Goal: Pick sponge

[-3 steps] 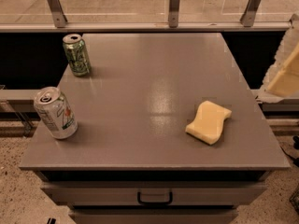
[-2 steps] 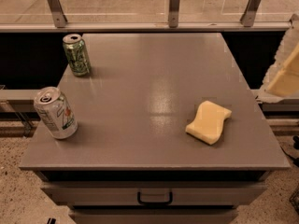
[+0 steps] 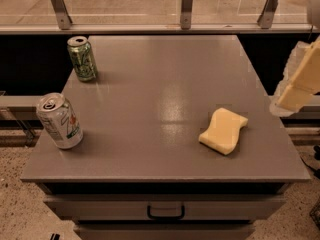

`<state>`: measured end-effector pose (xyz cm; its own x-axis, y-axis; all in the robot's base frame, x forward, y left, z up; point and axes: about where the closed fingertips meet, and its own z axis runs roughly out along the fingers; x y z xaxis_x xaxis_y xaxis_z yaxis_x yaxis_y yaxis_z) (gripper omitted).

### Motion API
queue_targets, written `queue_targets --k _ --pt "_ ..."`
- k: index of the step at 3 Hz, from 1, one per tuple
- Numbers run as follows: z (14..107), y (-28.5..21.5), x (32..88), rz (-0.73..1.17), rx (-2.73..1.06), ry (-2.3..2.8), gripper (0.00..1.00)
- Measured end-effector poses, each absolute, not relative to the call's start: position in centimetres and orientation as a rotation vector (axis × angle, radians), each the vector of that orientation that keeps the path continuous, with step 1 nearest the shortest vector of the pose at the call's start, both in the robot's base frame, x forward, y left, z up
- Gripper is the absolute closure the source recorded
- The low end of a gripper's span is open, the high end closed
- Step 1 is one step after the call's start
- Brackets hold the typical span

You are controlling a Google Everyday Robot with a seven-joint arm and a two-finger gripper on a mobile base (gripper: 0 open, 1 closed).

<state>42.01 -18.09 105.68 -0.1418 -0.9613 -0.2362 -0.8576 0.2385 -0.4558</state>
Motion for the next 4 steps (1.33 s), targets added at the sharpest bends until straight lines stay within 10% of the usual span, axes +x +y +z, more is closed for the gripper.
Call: queue_targets --k 4 --pt "91.3 -22.3 45.6 0.038 -1.607 2.317 0.00"
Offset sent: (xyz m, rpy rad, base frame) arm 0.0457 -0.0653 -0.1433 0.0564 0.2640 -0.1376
